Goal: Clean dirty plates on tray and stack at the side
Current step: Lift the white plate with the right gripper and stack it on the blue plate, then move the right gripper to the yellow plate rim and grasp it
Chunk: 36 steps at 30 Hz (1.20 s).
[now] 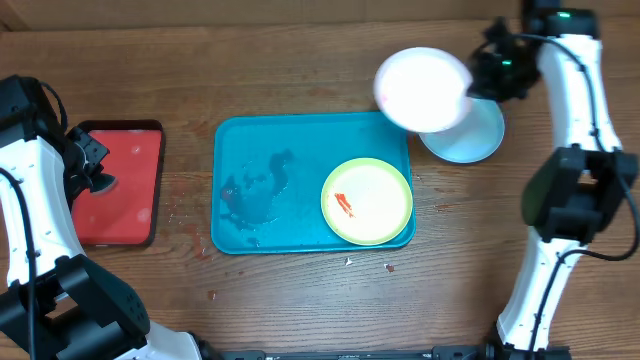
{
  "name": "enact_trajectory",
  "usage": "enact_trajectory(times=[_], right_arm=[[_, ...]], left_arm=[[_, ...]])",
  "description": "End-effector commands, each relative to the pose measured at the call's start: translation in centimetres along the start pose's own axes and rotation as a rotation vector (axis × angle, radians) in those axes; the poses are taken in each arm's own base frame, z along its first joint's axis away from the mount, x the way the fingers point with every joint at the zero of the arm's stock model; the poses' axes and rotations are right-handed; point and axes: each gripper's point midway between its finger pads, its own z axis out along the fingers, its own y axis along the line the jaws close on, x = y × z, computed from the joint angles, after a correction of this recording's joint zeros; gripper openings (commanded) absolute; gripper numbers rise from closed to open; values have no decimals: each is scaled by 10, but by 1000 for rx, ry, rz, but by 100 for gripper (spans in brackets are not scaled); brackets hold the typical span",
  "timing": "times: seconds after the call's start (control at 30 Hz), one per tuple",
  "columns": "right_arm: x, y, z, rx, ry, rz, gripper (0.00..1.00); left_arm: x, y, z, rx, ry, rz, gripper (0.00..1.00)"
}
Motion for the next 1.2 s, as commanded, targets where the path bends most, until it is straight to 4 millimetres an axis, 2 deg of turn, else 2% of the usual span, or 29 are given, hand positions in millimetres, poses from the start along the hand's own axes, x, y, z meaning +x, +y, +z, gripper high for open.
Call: enact_trajectory(times=[0.0, 0.1, 0.17, 0.33, 0.37, 0.4, 0.43, 0.63, 0.77, 0.9, 0.93, 0.97, 1.0, 1.17], right_arm=[[6, -24, -10, -19, -9, 72, 4], [14, -55, -1, -12, 3, 154, 4], [19, -68, 6, -11, 8, 178, 4], [24, -87, 22, -9, 4, 207, 4], [26, -87, 23, -10, 9, 209, 9], [27, -87, 23, -11, 13, 211, 22], [27, -86, 22, -11, 15, 212, 28], [33, -60, 13, -100, 40, 211, 32], [38, -17, -7, -227, 40, 140, 32], [49, 22, -18, -215, 57, 14, 42], [51, 27, -17, -182, 66, -12, 45], [54, 30, -14, -138, 79, -36, 78], [57, 31, -9, -86, 94, -51, 100], [61, 21, 4, 177, 110, 2, 100]], left_arm=[[1, -2, 4, 5, 10, -5, 4], [1, -2, 4, 6, 8, -5, 4], [1, -2, 4, 5, 9, -5, 4], [1, -2, 4, 6, 9, -5, 4], [1, -2, 4, 5, 9, -5, 4], [1, -2, 4, 5, 9, -5, 4], [1, -2, 4, 5, 9, -5, 4], [1, -2, 4, 6, 9, -5, 4], [1, -2, 4, 6, 8, -5, 4], [0, -3, 4, 7, 6, -5, 4], [0, -3, 4, 7, 6, -5, 4], [0, -3, 4, 7, 5, -5, 4], [0, -3, 4, 7, 6, -5, 4], [0, -3, 4, 7, 6, -5, 4]])
